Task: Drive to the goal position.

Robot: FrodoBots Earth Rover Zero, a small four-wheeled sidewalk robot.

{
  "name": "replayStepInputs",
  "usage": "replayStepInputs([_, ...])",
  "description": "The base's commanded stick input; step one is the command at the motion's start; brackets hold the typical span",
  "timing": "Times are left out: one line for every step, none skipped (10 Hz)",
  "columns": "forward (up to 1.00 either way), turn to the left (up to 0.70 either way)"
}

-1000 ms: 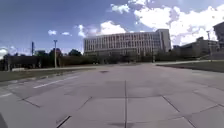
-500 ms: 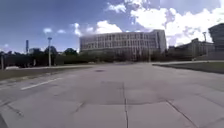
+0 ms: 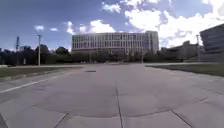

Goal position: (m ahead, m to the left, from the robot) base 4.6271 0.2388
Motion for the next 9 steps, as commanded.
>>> replayStepInputs([0.70, 0.00])
replayStepInputs([0.70, 0.00])
replayStepInputs([0.70, 0.00])
replayStepInputs([0.70, 0.00])
replayStepInputs([0.70, 0.00])
replayStepInputs([0.70, 0.00])
replayStepInputs([0.70, 0.00])
replayStepInputs([0.70, 0.00])
replayStepInputs([0.70, 0.00])
